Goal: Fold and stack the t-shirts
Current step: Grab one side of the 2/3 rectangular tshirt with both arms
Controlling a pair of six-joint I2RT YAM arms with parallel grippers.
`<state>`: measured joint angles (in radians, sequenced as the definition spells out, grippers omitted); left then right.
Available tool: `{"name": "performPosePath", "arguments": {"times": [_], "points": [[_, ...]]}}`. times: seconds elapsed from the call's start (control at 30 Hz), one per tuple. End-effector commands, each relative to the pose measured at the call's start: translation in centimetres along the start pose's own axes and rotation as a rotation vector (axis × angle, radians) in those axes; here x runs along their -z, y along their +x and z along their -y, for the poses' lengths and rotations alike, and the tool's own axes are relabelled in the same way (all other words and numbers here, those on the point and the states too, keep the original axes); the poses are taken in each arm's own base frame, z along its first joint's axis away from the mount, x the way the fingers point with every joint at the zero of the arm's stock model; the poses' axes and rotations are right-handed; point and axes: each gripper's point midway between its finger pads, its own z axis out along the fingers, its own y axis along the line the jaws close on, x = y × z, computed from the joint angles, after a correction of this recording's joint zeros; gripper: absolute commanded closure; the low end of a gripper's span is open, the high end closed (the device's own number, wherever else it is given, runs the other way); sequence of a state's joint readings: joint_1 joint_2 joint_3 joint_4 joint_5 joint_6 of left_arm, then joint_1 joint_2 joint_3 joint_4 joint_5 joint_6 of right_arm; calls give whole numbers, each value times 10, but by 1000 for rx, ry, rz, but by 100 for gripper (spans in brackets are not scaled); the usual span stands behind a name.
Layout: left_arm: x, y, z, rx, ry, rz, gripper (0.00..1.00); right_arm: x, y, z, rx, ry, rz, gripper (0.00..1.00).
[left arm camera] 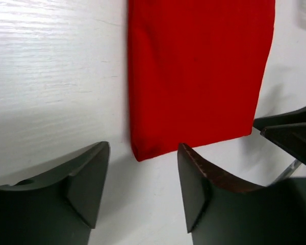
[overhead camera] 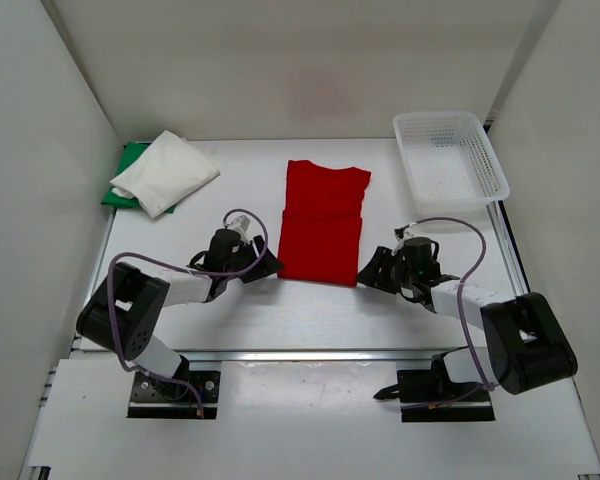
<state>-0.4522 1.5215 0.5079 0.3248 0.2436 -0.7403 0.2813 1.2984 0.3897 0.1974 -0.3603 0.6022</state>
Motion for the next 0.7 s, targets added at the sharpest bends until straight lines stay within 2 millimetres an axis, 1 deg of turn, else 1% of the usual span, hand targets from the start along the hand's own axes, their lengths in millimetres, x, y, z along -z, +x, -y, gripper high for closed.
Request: {"name": "performPosePath", "arguments": {"times": [0.0,0.03,0.07,0.1,0.13,0.17,0.2,0.23,0.27,0.3,0.33,0.37,0.4,0.47,0.5,0.53,0.57,0.6,0.63,0.67], "points": [[-10,13,-3,-7,-18,-46,34,-12,11,-3,-6,-38,-50,54],[-13,14,-3,-6,-20,-49,42,-16,16,-5,-7,-45,-75,55],[-16,15,-4,-8,-31,-51,46,-19,19,-6,-15,-58,-93,55],[-18,18,-5,-12,-35,-61,47,-21,17,-11,-16,-82,-93,55],[-18,21,-6,-12,-34,-69,50,-24,20,-12,-19,-90,-100,56],[-19,20,-3,-6,-25,-72,53,-27,22,-14,-23,-89,-108,57],[-20,20,-6,-12,-35,-71,57,-28,16,-16,-20,-96,-92,61],[-20,24,-5,-10,-37,-80,60,-30,19,-17,-23,-101,-107,69],[-20,22,-4,-11,-31,-75,67,-31,19,-18,-28,-98,-106,76],[-19,22,-2,-12,-25,-75,80,-32,15,-20,-19,-103,-98,83],[-19,20,-2,-7,-26,-73,87,-32,16,-25,-21,-119,-99,93],[-18,23,-1,-3,-24,-85,96,-30,18,-25,-15,-119,-99,99],[-15,20,0,3,-19,-80,100,-28,12,-28,0,-116,-74,100],[-6,25,1,-22,-24,-97,100,-23,16,-28,8,-102,-83,99],[0,26,2,-34,-28,-89,100,-17,22,-29,3,-109,-90,100],[7,33,0,-51,-37,-112,100,-13,24,-30,6,-110,-86,100],[18,40,-7,-58,-58,-117,100,-5,39,-31,10,-109,-112,100],[29,47,-5,-67,-40,-121,100,1,50,-36,36,-113,-120,100],[40,52,-1,-80,-27,-124,100,6,60,-31,33,-81,-136,100],[52,74,-14,-88,-59,-177,100,16,84,-33,53,-81,-184,100]]}}
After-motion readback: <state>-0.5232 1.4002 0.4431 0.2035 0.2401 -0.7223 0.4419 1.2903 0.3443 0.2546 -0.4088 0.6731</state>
